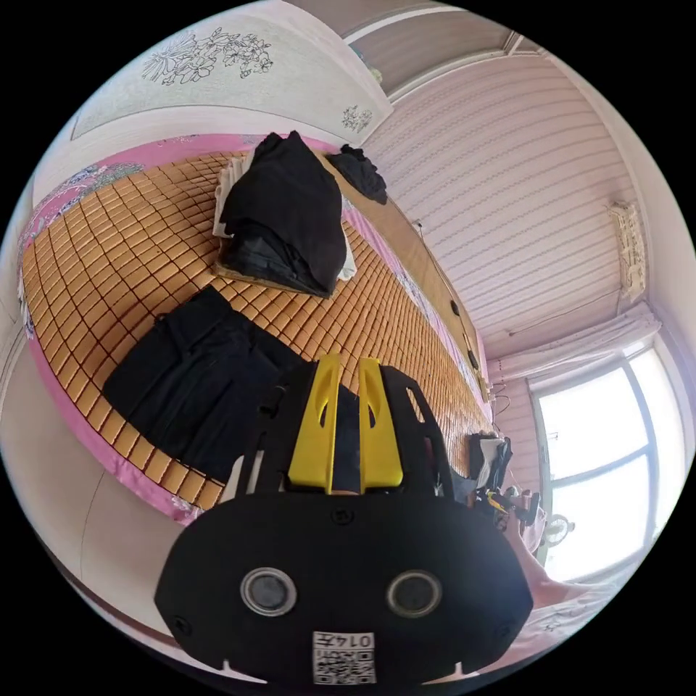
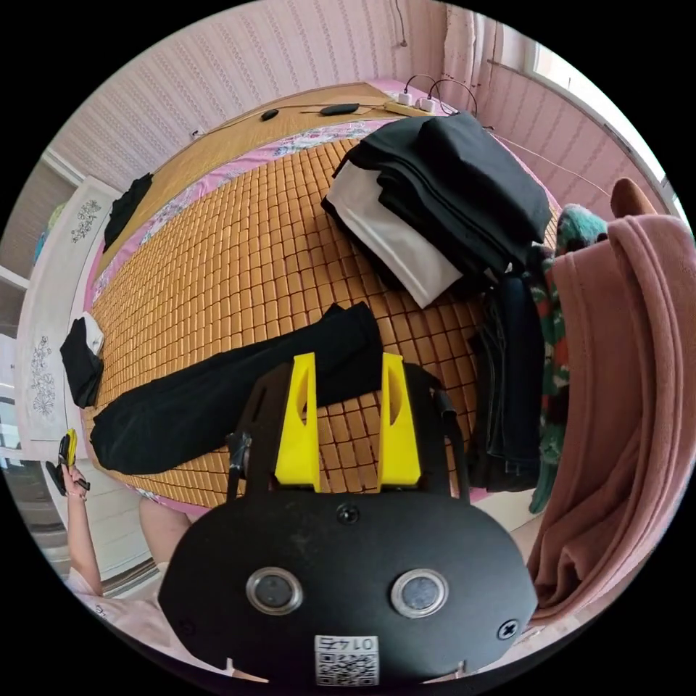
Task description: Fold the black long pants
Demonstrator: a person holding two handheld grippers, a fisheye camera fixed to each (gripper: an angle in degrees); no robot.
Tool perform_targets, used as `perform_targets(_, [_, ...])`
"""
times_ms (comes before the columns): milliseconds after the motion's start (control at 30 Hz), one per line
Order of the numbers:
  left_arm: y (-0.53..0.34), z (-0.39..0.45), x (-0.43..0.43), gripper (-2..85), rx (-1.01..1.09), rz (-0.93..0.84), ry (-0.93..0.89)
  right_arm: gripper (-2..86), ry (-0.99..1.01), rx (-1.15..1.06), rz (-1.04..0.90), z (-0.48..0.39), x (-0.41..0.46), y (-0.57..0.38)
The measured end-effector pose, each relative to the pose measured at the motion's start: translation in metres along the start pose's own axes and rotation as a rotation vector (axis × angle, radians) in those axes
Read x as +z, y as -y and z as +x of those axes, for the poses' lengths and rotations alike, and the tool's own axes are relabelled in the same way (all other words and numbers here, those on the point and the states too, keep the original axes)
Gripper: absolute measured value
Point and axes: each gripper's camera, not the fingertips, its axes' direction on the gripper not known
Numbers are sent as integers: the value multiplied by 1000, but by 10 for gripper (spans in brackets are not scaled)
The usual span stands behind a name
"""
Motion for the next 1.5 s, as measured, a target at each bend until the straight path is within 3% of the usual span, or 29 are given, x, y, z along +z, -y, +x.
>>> perform_targets(100, [-28,12,33,48,33,-136,62,126,9,85,-73,21,28,-13])
perform_targets(200, [-51,29,69,42,116,-277,234,125,68,174,-96,35,49,-16])
perform_targets(300, [-61,58,93,9,233,-311,414,110,66,201,-55,33,55,-14])
perform_targets(533, [-69,118,152,-9,479,-548,674,10,-29,59,-69,14,57,-13])
perform_targets(800, [-102,120,138,-9,385,-664,538,7,-92,-45,-63,47,29,-110])
perform_targets(967, [-135,140,130,-5,448,-668,530,58,-49,30,-41,79,10,-163])
perform_targets(1167, [-168,239,132,30,829,-536,374,71,-118,88,87,87,-12,-184])
perform_targets(1333, [-211,302,207,83,1028,-685,227,115,3,128,21,88,16,-168])
perform_targets(1433, [-234,319,250,106,1044,-816,264,59,94,159,7,88,26,-170])
perform_targets(1500, [-245,328,258,105,1077,-794,349,20,53,134,20,82,21,-179])
